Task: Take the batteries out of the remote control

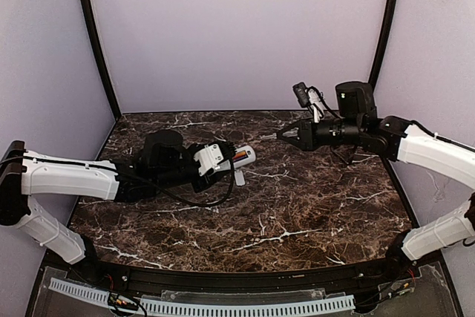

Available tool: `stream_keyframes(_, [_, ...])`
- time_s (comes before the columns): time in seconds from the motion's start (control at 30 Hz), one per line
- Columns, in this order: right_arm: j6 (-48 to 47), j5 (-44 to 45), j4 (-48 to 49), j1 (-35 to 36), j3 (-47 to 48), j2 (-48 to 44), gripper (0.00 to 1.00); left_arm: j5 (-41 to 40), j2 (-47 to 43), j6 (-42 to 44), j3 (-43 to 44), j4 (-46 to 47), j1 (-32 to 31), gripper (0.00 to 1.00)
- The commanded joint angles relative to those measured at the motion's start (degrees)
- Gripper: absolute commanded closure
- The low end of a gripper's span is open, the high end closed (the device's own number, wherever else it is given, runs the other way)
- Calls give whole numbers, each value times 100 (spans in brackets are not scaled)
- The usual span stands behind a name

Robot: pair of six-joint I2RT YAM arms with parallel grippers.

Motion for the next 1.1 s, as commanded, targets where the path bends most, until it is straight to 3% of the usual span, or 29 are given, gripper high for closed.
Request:
stream_keyframes(0.0, [255,231,30,226,-56,-151,100,-17,-219,-11,-86,84,26,100])
stream_keyframes(1.07, [648,300,216,489,136,440,100,-520,61,208,-32,150,-144,100])
